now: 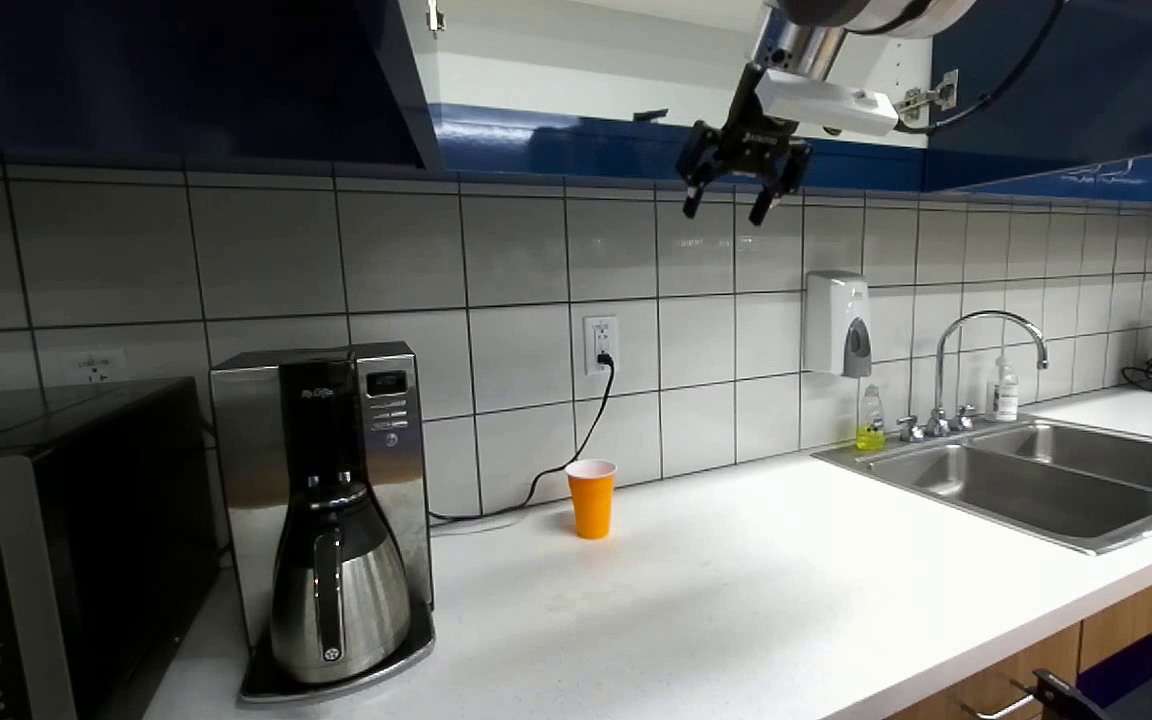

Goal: Shift the chocolate bar to the open cupboard

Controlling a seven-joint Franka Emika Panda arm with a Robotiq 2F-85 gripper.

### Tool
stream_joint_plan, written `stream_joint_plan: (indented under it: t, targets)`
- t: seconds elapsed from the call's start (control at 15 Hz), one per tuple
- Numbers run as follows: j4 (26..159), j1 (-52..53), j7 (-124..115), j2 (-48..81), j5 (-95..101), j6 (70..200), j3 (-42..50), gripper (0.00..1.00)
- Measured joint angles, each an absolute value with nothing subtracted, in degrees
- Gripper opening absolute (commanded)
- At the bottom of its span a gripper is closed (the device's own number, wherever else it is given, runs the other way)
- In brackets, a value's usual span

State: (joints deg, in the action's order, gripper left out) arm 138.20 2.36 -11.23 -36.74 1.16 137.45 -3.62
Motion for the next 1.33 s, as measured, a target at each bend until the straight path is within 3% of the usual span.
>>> stream_joint_plan:
  t: [1.33]
  targets:
    - [155.6,1.34,-10.94,-21.24,2.77,139.51,-2.56,1.0]
